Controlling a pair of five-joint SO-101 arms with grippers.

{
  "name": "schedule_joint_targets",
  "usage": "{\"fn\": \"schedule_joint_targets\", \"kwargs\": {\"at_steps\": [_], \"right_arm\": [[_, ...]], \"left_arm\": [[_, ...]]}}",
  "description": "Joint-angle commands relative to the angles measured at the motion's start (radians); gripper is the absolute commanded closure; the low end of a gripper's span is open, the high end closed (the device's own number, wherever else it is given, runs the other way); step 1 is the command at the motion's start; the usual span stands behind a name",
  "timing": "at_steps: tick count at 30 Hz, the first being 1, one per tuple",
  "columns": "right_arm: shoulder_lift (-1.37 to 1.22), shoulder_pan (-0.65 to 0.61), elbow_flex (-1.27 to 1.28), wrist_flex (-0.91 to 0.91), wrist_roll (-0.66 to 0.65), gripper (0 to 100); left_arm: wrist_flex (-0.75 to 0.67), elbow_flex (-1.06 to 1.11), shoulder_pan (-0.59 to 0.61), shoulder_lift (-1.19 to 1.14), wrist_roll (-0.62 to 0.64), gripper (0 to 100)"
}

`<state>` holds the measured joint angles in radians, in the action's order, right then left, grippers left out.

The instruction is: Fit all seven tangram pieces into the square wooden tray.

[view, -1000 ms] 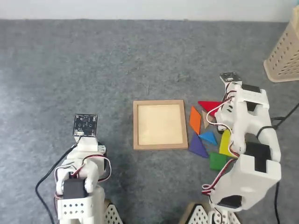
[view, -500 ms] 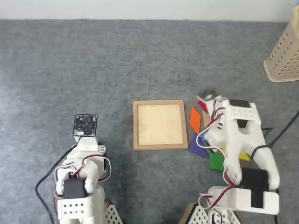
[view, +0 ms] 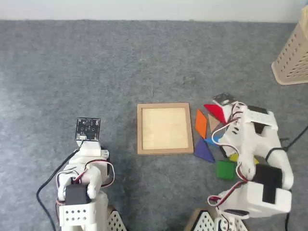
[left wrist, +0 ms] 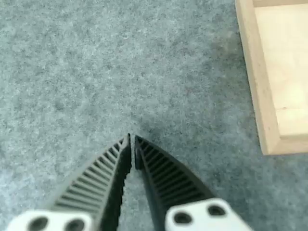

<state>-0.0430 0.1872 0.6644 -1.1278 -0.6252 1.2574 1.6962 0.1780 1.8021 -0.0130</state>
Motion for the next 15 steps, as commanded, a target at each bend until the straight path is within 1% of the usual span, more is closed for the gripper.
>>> {"fn": "schedule_joint_targets", "kwargs": {"at_steps": [1,3,5,7,9,12,15], "right_arm": [[-0.039,0.097,-0.072,0.033,0.106,70.0],[-0.039,0.125,-0.106,0.033,0.143,75.0],[-0.035,0.143,-0.133,0.033,0.166,83.6],[-0.031,0.151,-0.153,0.025,0.180,92.0],[-0.031,0.154,-0.166,0.024,0.180,97.1],[-0.030,0.165,-0.196,0.024,0.233,96.2],[-0.030,0.213,-0.262,-0.002,0.308,95.1]], "left_arm": [[0.005,-0.012,0.000,0.017,0.009,99],[0.005,-0.012,0.000,0.017,0.009,99],[0.005,-0.012,0.000,0.017,0.009,99],[0.005,-0.012,0.000,0.017,0.009,99],[0.005,-0.012,0.000,0.017,0.009,99],[0.005,-0.012,0.000,0.017,0.009,99],[0.005,-0.012,0.002,0.017,0.009,99]]}}
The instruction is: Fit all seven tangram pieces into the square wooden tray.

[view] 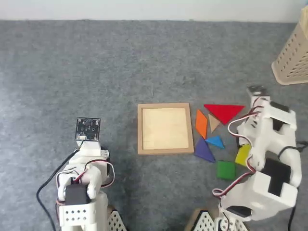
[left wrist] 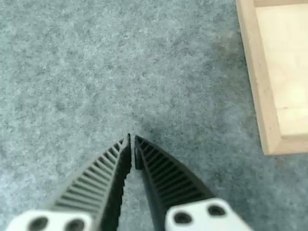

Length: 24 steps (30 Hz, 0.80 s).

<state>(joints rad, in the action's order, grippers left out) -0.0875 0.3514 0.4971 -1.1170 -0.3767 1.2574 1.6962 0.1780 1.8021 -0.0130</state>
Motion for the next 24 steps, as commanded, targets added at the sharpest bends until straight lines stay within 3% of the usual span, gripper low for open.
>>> {"fn": "schedule_joint_targets", "kwargs": {"at_steps": [1,4,7,10,14,20,24], "right_arm": [[0.015,0.062,-0.120,-0.033,0.068,94.8],[0.018,0.067,-0.170,-0.142,-0.003,93.7],[0.062,0.035,-0.173,-0.249,-0.094,85.7],[0.182,0.048,-0.138,-0.239,-0.094,78.5],[0.378,0.096,-0.035,-0.217,-0.077,77.9],[0.601,-0.008,0.316,-0.260,-0.365,77.9],[0.591,-0.008,0.411,-0.263,-0.440,76.9]], "left_arm": [[0.005,-0.012,0.002,0.017,0.009,99],[0.005,-0.012,0.002,0.017,0.009,99],[0.005,-0.012,0.002,0.017,0.009,99],[0.005,-0.012,0.002,0.017,0.009,99],[0.005,-0.012,0.002,0.017,0.009,99],[0.005,-0.012,0.002,0.017,0.009,99],[0.005,-0.012,0.002,0.017,0.009,99]]}}
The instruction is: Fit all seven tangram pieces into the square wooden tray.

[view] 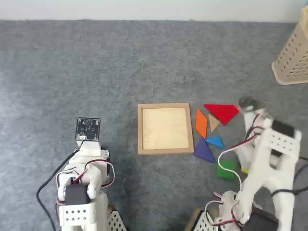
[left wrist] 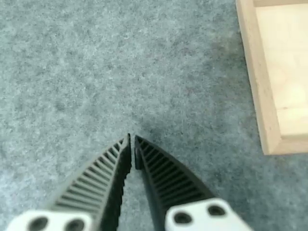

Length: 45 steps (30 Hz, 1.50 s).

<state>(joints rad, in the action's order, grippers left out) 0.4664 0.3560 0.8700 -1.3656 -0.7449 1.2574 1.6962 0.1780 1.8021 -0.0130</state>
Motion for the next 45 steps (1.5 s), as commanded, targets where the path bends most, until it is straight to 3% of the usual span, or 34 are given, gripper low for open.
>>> {"fn": "schedule_joint_targets", "kwargs": {"at_steps": [1,11,19,26,28,34,36,45], "right_arm": [[0.022,-0.016,0.055,-0.018,-0.112,75.3],[-0.197,0.070,0.052,0.137,-0.135,73.4],[-0.472,0.136,-0.163,0.243,0.115,73.4],[-0.542,0.137,-0.319,0.240,0.218,73.2],[-0.512,0.128,-0.333,0.234,0.158,73.1],[-0.400,0.143,-0.422,-0.059,-0.385,73.1],[-0.397,0.166,-0.460,-0.127,-0.485,73.1],[-0.535,0.193,-0.582,-0.102,-0.517,68.9]], "left_arm": [[0.005,-0.012,0.002,0.017,0.009,99],[0.005,-0.012,0.002,0.017,0.009,99],[0.005,-0.012,0.002,0.017,0.009,99],[0.005,-0.012,0.002,0.017,0.009,99],[0.005,-0.012,0.002,0.017,0.009,99],[0.005,-0.012,0.002,0.017,0.009,99],[0.005,-0.012,0.002,0.017,0.009,99],[0.005,-0.012,0.002,0.017,0.009,99]]}}
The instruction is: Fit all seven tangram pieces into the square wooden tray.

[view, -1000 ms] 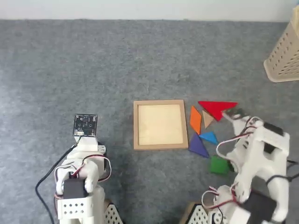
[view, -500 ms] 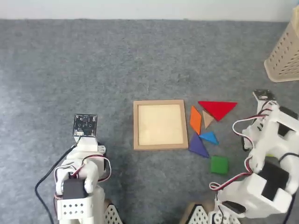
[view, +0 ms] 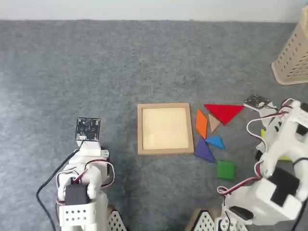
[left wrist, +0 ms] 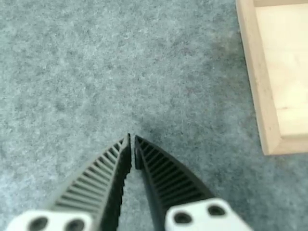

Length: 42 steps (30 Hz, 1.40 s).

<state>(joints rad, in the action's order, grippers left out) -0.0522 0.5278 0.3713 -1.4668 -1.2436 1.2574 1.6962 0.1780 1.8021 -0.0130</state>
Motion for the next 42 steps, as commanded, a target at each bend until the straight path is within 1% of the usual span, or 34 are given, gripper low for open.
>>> {"fn": "schedule_joint_targets", "kwargs": {"at_steps": [1,6,11,14,23,31,42], "right_arm": [[-0.030,0.025,-0.100,-0.001,-0.018,67.6],[-0.099,0.028,-0.157,0.001,-0.020,65.4],[-0.166,0.030,-0.157,0.070,-0.018,65.4],[-0.196,0.030,-0.160,0.077,-0.018,65.4],[-0.209,0.053,-0.163,0.079,-0.017,65.7],[-0.208,0.079,-0.084,0.153,-0.018,65.8],[-0.209,0.058,-0.068,0.160,-0.002,65.8]], "left_arm": [[0.005,-0.012,0.002,0.017,0.009,99],[0.005,-0.012,0.002,0.017,0.009,99],[0.005,-0.012,0.002,0.017,0.009,99],[0.005,-0.012,0.002,0.017,0.009,99],[0.005,-0.012,0.002,0.017,0.009,99],[0.005,-0.012,0.002,0.017,0.009,99],[0.005,-0.012,0.002,0.017,0.009,99]]}}
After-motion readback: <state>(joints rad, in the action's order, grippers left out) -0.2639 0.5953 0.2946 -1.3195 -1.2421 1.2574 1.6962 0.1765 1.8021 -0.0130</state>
